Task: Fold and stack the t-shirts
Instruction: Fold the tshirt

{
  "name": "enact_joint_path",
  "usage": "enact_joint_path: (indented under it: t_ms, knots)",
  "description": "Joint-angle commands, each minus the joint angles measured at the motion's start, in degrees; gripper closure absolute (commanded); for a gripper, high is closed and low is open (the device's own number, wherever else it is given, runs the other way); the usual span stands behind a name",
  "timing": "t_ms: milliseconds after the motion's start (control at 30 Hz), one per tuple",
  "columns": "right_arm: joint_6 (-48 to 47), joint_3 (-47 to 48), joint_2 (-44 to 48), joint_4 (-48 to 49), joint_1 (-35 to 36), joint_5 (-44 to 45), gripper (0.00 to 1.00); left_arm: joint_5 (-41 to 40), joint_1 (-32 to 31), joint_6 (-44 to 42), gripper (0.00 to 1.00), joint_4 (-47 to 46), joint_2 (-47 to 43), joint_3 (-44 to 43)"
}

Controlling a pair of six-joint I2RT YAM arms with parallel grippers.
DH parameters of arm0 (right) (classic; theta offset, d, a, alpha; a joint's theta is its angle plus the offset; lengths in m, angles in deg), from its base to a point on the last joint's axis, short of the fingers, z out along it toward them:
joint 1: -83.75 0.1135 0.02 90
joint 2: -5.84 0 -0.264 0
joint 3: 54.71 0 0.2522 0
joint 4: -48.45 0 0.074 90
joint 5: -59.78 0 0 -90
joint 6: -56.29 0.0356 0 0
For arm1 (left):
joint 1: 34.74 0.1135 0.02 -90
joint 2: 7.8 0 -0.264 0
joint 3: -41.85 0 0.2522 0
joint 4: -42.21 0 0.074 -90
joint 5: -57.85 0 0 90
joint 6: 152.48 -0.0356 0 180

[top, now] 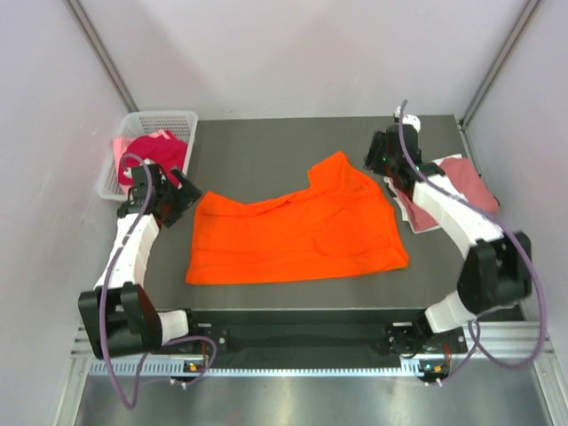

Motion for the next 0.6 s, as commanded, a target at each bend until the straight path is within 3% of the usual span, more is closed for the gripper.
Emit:
enact_joint_path:
  t_ms: [0,267,567]
  knots:
    - [-6.35,13.03,-11.89,-0.24,-2.13,-10.04,0.46,3.87,-1.3,-2.61,0.09,-8.38,3.58,-3.37]
    - [-8.11,43.45,-41.52,-9.72,-3.54,-16.2,0.5,-0.52,-4.29,-1.73,0.1,-10.75,14.75,-9.17]
    - [-10.48,67.63,-59.48,-17.99,-5.39,-17.68,0.48,-4.04,-4.82,-1.82,0.11,-15.15,19.76,-9.27]
